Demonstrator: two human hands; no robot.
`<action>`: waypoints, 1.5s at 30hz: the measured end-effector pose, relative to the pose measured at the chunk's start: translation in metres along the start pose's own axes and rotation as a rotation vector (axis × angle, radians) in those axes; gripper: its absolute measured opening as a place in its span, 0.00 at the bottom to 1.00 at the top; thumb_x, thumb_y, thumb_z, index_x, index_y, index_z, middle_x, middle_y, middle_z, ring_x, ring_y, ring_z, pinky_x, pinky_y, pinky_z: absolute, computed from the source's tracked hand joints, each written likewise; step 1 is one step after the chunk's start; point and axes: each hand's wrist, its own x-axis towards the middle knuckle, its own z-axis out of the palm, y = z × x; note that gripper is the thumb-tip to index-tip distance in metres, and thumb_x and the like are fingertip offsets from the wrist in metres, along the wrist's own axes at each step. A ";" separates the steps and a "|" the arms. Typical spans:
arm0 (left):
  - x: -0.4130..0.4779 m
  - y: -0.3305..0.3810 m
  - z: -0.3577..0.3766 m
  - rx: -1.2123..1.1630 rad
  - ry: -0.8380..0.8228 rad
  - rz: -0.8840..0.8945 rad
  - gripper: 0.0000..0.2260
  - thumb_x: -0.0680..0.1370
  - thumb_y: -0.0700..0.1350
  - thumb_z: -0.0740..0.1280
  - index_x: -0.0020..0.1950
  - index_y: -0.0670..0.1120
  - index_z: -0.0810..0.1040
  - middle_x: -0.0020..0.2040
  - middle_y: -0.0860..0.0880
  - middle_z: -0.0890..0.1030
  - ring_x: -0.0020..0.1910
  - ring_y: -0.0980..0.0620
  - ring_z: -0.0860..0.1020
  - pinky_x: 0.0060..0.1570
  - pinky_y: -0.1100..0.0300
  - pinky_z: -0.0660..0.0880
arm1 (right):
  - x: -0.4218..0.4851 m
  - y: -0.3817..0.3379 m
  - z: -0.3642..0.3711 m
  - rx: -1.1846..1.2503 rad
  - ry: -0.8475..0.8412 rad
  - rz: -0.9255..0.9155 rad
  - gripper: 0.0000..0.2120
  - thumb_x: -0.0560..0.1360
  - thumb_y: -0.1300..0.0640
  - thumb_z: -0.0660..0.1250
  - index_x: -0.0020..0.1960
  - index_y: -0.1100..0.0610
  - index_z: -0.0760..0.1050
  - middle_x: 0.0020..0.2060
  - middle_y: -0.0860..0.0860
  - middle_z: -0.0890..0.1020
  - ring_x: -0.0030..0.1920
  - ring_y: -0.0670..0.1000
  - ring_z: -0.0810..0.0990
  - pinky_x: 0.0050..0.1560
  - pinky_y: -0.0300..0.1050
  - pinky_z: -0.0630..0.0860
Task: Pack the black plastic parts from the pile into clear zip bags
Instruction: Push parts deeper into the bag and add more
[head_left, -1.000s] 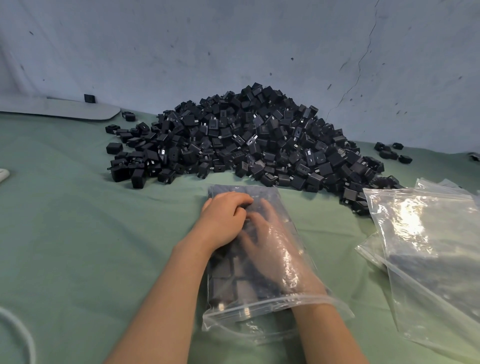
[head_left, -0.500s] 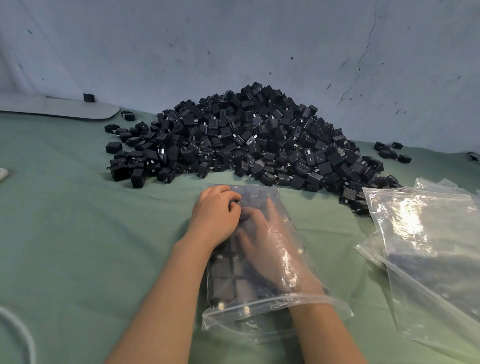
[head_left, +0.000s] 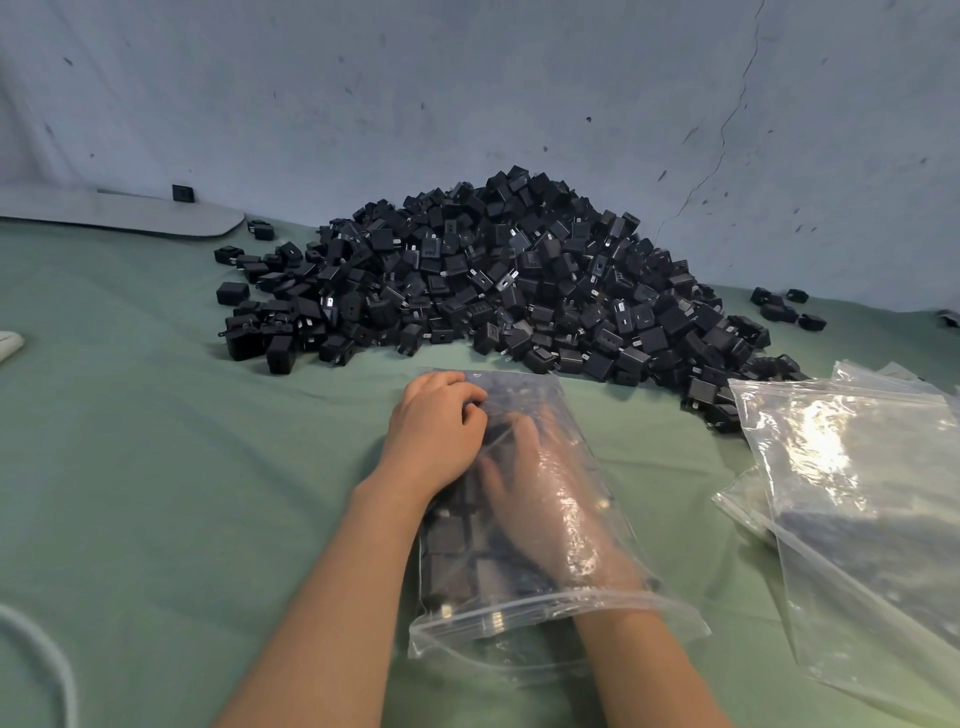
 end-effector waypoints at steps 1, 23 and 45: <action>0.000 0.000 0.000 -0.002 0.000 -0.001 0.15 0.79 0.43 0.58 0.61 0.49 0.78 0.67 0.50 0.72 0.69 0.51 0.63 0.68 0.55 0.59 | 0.000 0.000 0.000 -0.008 0.009 -0.001 0.16 0.78 0.48 0.60 0.62 0.55 0.64 0.54 0.57 0.76 0.54 0.58 0.75 0.57 0.58 0.72; 0.000 0.001 -0.001 -0.003 -0.016 0.000 0.14 0.79 0.42 0.58 0.62 0.48 0.78 0.67 0.50 0.72 0.69 0.50 0.62 0.70 0.55 0.59 | 0.010 -0.005 -0.007 -0.116 -0.082 0.056 0.29 0.79 0.41 0.53 0.77 0.50 0.52 0.69 0.57 0.69 0.70 0.57 0.65 0.70 0.55 0.62; 0.000 0.001 -0.001 -0.023 -0.006 0.003 0.14 0.79 0.42 0.57 0.60 0.48 0.78 0.66 0.51 0.73 0.69 0.50 0.62 0.70 0.56 0.58 | 0.010 -0.003 -0.017 -0.069 -0.064 0.020 0.27 0.78 0.44 0.59 0.73 0.53 0.60 0.69 0.52 0.67 0.70 0.56 0.64 0.70 0.58 0.60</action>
